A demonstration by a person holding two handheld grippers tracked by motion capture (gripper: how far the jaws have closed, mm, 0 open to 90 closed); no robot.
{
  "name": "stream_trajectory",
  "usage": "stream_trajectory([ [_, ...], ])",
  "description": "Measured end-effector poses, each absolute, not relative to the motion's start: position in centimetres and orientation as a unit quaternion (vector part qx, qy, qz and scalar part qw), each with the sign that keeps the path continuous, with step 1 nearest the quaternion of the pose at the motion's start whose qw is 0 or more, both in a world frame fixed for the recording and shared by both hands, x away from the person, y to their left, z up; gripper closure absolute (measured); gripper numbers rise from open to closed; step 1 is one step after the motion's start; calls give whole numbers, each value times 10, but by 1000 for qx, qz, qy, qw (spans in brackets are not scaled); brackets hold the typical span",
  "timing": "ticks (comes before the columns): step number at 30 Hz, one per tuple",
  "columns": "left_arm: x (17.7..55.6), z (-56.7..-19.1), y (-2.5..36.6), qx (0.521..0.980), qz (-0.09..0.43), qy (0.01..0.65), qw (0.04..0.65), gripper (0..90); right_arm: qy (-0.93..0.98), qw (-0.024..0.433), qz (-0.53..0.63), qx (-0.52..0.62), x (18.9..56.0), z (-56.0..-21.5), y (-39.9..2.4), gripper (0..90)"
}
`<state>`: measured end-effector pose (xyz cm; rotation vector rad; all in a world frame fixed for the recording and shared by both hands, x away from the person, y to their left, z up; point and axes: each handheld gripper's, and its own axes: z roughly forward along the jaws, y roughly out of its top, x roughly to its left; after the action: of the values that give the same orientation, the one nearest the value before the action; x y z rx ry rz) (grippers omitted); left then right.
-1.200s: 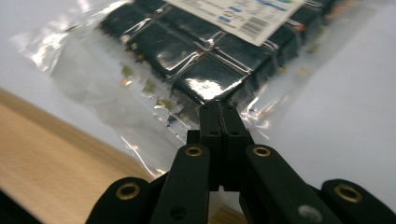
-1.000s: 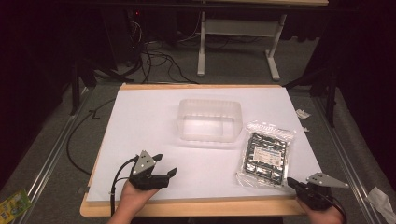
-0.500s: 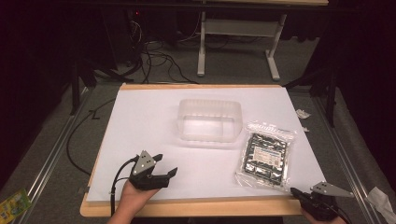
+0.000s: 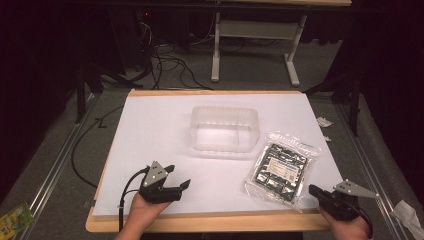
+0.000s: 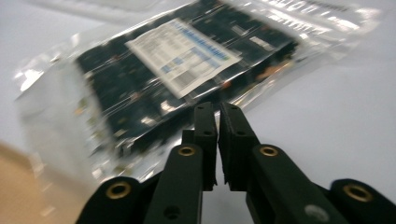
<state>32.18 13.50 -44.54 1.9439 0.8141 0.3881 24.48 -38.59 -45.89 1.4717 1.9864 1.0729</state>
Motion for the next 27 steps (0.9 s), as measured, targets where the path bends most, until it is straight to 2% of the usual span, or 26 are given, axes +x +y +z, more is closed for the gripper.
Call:
stream_trajectory([
  [2,322,-445,135,797,160,333,478,253,709,231,389,541,258,-461,-393,821],
  [3,322,-446,136,796,160,336,478,252,703,237,387,548,268,-462,-398,770],
  [4,322,-446,136,796,160,336,478,252,703,237,387,548,268,-462,-398,770],
  [5,323,-446,136,795,160,337,478,252,690,244,390,559,279,-462,-403,707],
  [6,323,-446,136,795,160,337,478,252,690,244,390,559,279,-462,-403,707],
  [7,323,-446,136,795,161,337,477,252,678,248,392,571,290,-462,-408,640],
  [9,323,-446,137,796,161,338,476,252,669,250,390,581,304,-463,-414,572],
  [10,323,-446,137,796,161,338,476,251,669,250,390,581,304,-463,-414,572],
  [11,324,-446,137,796,161,338,475,251,657,239,393,598,319,-465,-421,491],
  [14,324,-447,137,796,161,339,474,251,645,237,395,610,330,-466,-426,439],
  [15,325,-447,137,797,162,339,473,251,630,237,398,623,341,-466,-431,368],
  [16,325,-447,137,797,162,339,473,251,630,237,398,623,341,-466,-431,368],
  [17,325,-447,137,797,164,339,472,251,622,228,406,630,353,-467,-437,289],
  [18,325,-447,137,797,164,339,472,251,615,218,408,639,358,-468,-440,260],
  [20,325,-448,137,798,164,339,470,250,610,205,411,645,363,-470,-442,230],
  [21,325,-448,137,798,164,340,469,250,602,173,420,656,374,-474,-446,199],
  [26,325,-448,138,798,163,341,470,250,593,166,428,662,383,-476,-448,222],
  [27,325,-448,138,798,163,341,469,250,594,158,429,662,387,-477,-449,249],
])
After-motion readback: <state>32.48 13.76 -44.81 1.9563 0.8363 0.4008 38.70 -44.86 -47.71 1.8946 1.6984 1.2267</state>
